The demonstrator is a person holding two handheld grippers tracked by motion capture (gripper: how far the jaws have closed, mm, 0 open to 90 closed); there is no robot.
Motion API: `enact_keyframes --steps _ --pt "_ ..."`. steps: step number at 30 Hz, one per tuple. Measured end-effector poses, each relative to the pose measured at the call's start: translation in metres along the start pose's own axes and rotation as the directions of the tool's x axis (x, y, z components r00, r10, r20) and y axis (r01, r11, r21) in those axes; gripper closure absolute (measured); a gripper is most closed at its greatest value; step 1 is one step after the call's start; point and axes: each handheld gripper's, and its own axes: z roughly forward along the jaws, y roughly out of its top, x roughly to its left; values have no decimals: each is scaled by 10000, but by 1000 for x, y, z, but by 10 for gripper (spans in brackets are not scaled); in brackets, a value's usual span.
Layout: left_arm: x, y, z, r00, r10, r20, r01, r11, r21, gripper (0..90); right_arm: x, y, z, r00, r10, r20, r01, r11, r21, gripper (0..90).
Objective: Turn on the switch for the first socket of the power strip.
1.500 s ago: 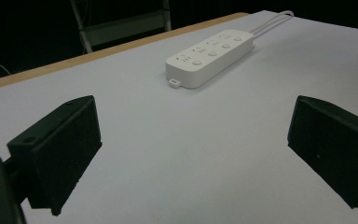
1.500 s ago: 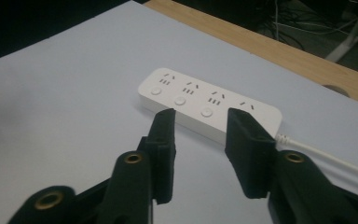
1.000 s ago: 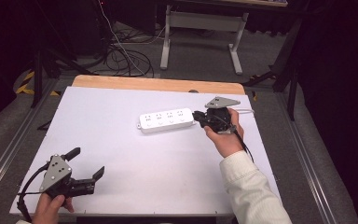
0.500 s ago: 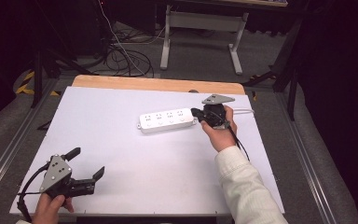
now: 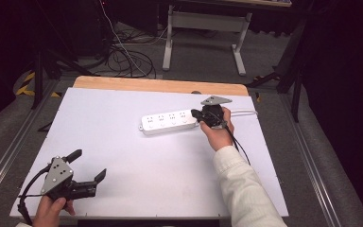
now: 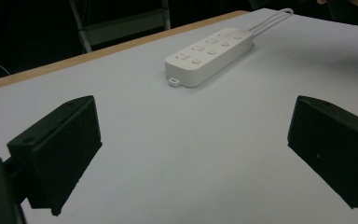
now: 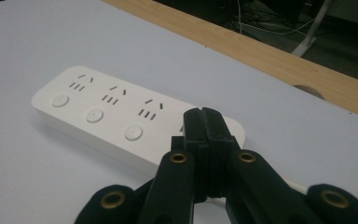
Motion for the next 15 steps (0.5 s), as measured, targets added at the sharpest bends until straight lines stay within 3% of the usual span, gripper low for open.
enact_keyframes --steps 15 --pt "0 0 0 10000 24 17 -24 10000 4 32 3 -10 25 10000 60 32 -61 9999 126 900"
